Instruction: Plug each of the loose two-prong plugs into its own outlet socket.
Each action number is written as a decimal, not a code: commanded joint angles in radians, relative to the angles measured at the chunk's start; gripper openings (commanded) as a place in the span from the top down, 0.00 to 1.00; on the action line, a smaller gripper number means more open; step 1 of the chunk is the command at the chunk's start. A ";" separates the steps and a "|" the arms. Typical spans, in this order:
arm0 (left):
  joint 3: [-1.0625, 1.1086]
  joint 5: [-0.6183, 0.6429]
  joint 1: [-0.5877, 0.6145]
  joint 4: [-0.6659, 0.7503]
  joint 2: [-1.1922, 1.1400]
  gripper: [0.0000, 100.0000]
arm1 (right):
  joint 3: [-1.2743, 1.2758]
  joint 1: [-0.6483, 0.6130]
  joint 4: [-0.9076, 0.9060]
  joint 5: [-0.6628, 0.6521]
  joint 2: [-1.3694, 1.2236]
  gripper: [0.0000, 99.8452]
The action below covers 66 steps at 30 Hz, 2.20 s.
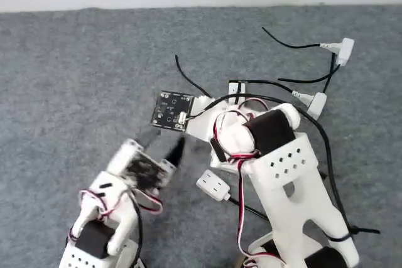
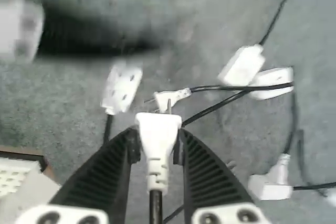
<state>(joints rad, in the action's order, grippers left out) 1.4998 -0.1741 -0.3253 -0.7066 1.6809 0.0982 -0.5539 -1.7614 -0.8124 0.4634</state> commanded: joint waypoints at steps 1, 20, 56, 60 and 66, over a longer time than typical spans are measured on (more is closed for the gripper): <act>0.010 0.057 0.101 0.095 -0.011 0.84 | 0.051 0.001 -0.036 0.044 0.015 0.99; 0.022 0.135 0.172 0.118 -0.005 0.84 | 0.164 -0.035 -0.028 0.126 -0.386 0.99; 0.019 0.130 0.173 0.118 -0.005 0.84 | 0.170 -0.035 0.157 0.133 -0.538 0.99; 0.019 0.130 0.173 0.118 -0.005 0.84 | 0.172 -0.033 0.125 0.133 -0.538 0.99; 0.012 0.138 0.203 0.118 -0.005 0.84 | 0.172 -0.033 0.070 0.135 -0.522 0.99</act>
<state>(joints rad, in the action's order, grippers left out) 1.5566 -0.0499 -0.1473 -0.6252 1.6732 0.2532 -0.5769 -1.6602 -0.6851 -0.0568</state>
